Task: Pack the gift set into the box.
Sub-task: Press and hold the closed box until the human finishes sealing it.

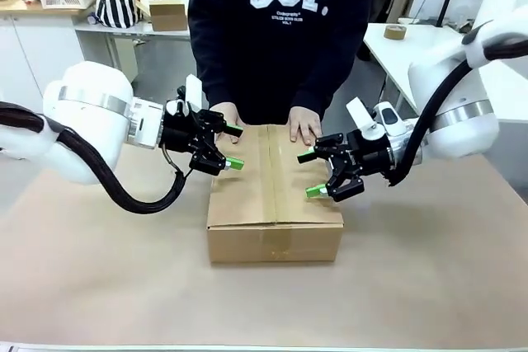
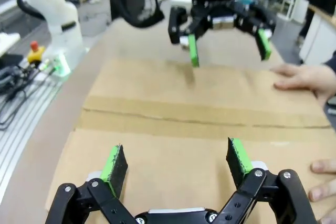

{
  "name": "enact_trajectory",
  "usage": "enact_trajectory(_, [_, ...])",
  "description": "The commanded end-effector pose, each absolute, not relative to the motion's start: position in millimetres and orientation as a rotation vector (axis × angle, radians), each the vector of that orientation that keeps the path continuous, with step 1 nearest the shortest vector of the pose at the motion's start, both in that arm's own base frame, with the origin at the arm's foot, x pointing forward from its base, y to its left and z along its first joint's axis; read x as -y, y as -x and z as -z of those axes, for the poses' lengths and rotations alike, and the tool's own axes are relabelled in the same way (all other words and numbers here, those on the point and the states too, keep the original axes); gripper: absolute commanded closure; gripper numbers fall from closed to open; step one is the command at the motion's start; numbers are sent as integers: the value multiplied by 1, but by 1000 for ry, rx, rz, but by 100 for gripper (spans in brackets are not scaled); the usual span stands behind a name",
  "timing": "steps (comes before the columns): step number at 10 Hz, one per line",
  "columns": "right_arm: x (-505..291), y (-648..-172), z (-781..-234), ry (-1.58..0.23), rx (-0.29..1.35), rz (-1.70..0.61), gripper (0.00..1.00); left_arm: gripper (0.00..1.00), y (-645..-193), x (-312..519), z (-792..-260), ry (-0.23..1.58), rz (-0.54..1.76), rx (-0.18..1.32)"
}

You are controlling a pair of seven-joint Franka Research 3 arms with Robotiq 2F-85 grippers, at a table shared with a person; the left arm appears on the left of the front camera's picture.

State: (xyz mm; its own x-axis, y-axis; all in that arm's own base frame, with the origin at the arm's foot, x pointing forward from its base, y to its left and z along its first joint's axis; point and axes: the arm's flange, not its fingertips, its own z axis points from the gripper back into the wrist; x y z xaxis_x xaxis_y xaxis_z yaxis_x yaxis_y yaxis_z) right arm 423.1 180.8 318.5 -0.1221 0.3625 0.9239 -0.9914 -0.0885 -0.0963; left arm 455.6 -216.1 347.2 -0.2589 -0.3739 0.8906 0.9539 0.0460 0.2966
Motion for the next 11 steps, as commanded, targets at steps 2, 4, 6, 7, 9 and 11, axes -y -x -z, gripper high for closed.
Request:
enact_trajectory(2, [-189,-424,-314,-798,915,-1496,0,0,-441,226,-317,740,1530,1090])
enact_trajectory(4, [-188,-427,-309,-768,877,-1495,0,0,-436,227,-313,814,1503,964])
enact_trajectory(6, [-188,-427,-308,-760,869,-1500,0,0,-436,230,-311,824,1484,928])
enact_trajectory(7, [-190,-427,-306,-752,866,-1501,0,0,-436,230,-311,817,1483,911])
enact_trajectory(9, [-192,-427,-304,-748,854,-1511,0,0,-435,230,-311,812,1481,843])
enact_trajectory(11, [-192,-428,-306,-770,866,-1498,0,0,-437,230,-308,778,1475,853])
